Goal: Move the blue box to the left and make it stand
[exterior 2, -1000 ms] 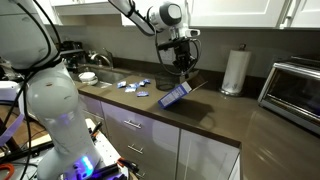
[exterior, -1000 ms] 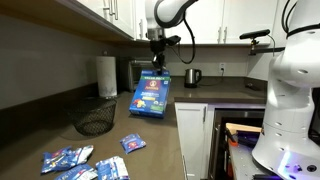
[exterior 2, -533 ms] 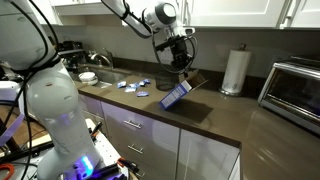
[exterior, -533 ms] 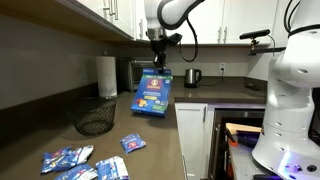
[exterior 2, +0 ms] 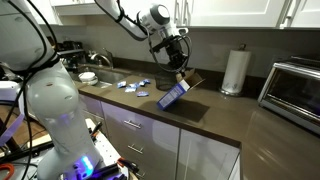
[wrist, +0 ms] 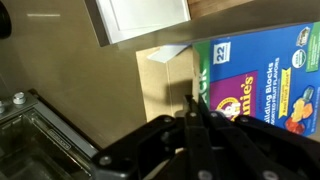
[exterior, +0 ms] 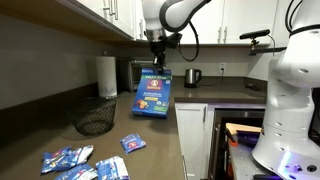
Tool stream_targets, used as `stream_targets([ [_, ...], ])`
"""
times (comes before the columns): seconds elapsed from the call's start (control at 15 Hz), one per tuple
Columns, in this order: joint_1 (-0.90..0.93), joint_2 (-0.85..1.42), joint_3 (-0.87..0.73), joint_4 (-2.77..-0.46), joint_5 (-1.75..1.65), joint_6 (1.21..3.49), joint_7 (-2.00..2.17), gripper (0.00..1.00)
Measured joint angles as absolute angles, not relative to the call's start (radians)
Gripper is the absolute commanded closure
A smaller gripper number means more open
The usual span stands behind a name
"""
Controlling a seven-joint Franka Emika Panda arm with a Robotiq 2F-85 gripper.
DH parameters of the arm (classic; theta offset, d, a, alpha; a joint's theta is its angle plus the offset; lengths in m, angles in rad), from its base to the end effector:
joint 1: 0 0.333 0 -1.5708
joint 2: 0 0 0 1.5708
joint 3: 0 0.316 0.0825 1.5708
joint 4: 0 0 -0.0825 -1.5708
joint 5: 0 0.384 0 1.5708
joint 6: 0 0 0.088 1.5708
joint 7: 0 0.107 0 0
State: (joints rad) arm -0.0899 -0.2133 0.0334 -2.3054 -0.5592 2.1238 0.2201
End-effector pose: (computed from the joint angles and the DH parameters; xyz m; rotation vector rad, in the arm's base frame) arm 0.4805 -0.0506 0.4415 2.6582 0.0197 0.0936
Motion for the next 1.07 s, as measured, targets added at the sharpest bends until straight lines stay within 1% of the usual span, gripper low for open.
stream_targets([
  [0.53,-0.043,-0.247,0.087,-2.355,-0.577,2.124,0.273,1.00],
  [1.07,-0.036,-0.315,0.116,-2.406,-0.707,2.123,0.390,1.00],
])
